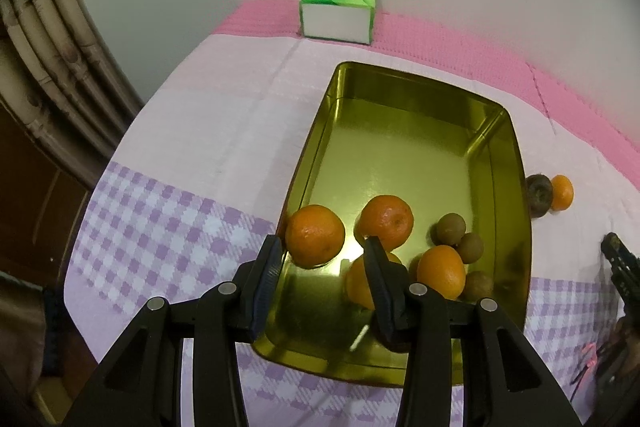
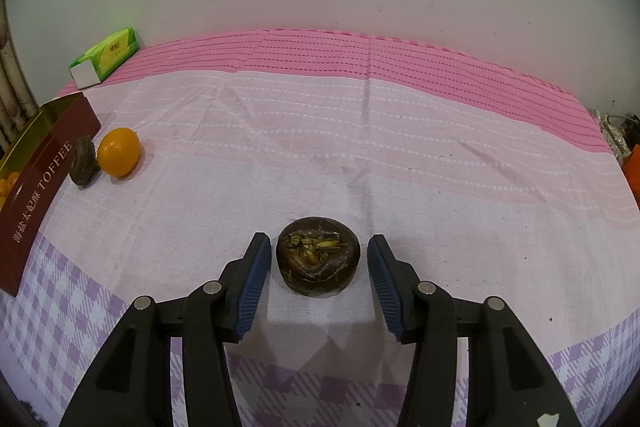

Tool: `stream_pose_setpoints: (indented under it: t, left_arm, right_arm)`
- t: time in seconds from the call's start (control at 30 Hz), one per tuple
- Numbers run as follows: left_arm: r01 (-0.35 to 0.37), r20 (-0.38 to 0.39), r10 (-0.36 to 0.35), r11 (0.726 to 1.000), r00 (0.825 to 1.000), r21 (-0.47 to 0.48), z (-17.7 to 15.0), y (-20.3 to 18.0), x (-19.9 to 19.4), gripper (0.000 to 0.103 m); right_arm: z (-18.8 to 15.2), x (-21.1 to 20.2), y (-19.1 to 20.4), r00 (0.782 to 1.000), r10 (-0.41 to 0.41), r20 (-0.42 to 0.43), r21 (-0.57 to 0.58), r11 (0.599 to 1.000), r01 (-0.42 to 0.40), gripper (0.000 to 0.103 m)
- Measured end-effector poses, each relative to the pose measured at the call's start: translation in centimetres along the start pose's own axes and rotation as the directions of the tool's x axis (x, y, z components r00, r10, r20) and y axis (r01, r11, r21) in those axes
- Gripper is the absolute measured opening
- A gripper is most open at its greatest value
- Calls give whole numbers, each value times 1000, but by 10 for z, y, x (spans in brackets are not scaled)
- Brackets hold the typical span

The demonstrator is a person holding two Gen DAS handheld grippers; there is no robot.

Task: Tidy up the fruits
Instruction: 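Carry the orange over the tin tray with the left gripper and open, then carry the dark brown fruit into the tin tray with the right gripper and open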

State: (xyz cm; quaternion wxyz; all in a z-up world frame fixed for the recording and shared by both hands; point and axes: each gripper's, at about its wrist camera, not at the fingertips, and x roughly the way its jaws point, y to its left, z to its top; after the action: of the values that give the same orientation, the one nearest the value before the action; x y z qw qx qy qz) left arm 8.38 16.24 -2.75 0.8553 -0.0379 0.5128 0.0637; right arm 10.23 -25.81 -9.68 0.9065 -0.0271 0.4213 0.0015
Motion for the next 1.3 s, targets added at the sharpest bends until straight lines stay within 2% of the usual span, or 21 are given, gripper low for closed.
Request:
stream_pose_setpoints:
  t: [0.13, 0.3, 0.47, 0.63, 0.9, 1.0, 1.17, 1.3]
  left_arm:
    - [-10, 12, 10, 1000, 1000, 3, -4, 4, -8, 47]
    - [-33, 41, 32, 999, 999, 19, -10, 9, -17, 60]
    - [-54, 69, 50, 997, 996, 57, -18, 8, -22, 64]
    - [-52, 71, 47, 996, 996, 69, -20, 9, -20, 71]
    - [-57, 76, 56, 998, 996, 1, -17, 27, -19, 74]
    - [-70, 106, 73, 997, 992, -28, -16, 35, -27, 82]
    - [-85, 130, 93, 994, 987, -65, -14, 48, -34, 85]
    - [-91, 133, 101, 992, 986, -83, -14, 55, -37, 85]
  right_arm:
    - [0, 0, 1, 1000, 0, 0, 0, 1000, 0, 47]
    - [0, 0, -1, 1000, -2, 0, 9, 1000, 2, 47]
    - [-1, -2, 2, 1000, -4, 4, 4, 1000, 4, 38]
    - [1, -2, 7, 1000, -24, -4, 10, 1000, 24, 36]
    - [4, -10, 25, 999, -44, -29, -19, 999, 43, 36]
    - [8, -22, 38, 1000, -16, -17, -33, 999, 15, 36]
    - [19, -43, 80, 997, 72, 5, -97, 993, -71, 36]
    - [25, -60, 124, 986, 165, 12, -164, 973, -161, 36]
